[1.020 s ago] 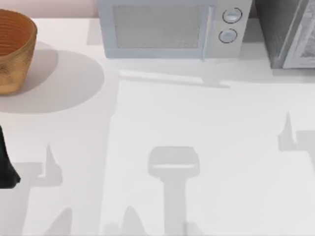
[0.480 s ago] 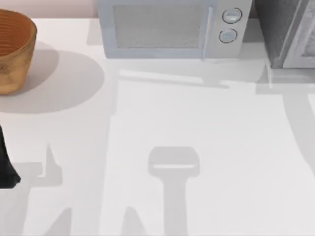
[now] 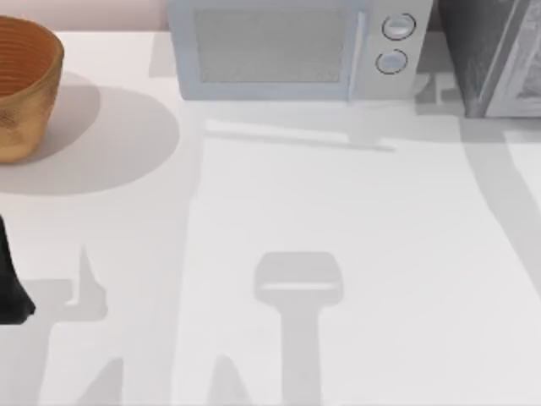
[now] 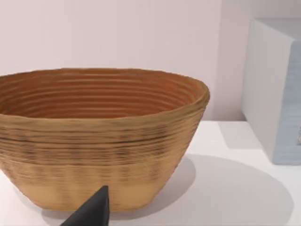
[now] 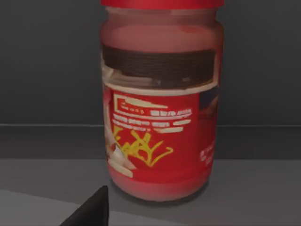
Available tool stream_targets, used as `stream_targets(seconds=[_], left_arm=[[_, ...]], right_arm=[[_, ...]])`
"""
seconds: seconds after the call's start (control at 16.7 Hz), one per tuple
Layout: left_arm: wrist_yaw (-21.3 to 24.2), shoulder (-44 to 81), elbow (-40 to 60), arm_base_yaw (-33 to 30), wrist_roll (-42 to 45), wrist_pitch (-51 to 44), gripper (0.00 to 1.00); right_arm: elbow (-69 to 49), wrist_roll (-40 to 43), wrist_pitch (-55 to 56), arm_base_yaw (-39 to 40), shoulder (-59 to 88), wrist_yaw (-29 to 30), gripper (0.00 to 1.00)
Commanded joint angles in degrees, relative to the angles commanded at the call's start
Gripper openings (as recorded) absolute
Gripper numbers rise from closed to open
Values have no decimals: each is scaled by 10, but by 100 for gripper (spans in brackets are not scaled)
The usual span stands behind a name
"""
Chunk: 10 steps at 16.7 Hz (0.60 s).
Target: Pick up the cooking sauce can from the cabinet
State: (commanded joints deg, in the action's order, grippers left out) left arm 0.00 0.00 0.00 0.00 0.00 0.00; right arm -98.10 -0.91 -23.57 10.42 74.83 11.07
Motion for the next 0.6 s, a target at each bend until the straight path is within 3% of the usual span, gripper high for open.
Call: stream_targets(seconds=[0.6], left_arm=[[0, 0, 0, 0, 0, 0, 100]], right_arm=[[-35, -3, 0, 5, 33, 7, 100]])
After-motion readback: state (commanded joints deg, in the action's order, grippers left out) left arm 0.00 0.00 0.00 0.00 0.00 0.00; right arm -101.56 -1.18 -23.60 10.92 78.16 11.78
